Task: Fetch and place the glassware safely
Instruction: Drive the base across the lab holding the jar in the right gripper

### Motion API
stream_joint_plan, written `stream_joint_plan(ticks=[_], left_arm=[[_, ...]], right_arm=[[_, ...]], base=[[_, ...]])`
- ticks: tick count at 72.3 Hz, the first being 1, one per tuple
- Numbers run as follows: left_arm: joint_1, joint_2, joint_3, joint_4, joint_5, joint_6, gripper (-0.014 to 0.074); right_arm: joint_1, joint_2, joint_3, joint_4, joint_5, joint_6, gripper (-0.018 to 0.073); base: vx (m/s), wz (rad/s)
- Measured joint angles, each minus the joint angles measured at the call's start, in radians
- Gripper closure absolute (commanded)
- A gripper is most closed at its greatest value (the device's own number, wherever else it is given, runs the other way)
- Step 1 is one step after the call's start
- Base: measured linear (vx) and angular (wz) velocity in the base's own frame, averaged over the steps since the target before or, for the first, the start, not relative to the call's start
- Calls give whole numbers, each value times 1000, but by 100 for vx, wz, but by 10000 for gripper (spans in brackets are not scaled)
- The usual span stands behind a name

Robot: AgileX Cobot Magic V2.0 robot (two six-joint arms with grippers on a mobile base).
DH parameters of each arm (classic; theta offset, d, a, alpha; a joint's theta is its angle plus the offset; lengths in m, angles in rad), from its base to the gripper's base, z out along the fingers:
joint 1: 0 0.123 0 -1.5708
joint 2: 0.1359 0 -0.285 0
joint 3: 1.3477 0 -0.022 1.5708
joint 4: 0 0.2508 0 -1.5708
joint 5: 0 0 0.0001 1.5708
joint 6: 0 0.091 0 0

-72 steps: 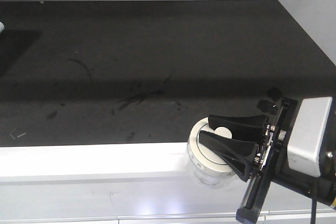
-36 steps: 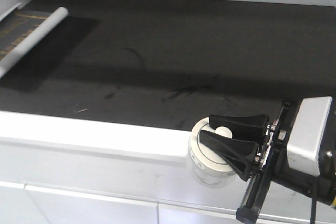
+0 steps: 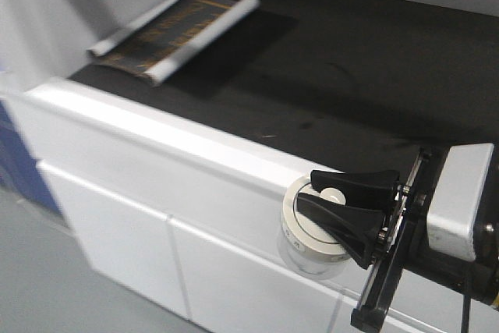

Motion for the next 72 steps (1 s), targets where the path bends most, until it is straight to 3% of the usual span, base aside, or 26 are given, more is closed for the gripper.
stream_joint_plan(ticks=[38, 72], left_arm=[[0, 0, 0, 0, 1, 0, 603], [0, -1, 0, 0, 1, 0, 603]], right_arm=[[0, 0, 0, 0, 0, 0, 563], [0, 0, 0, -1, 0, 0, 563]], base=[[-8, 84], [0, 59]])
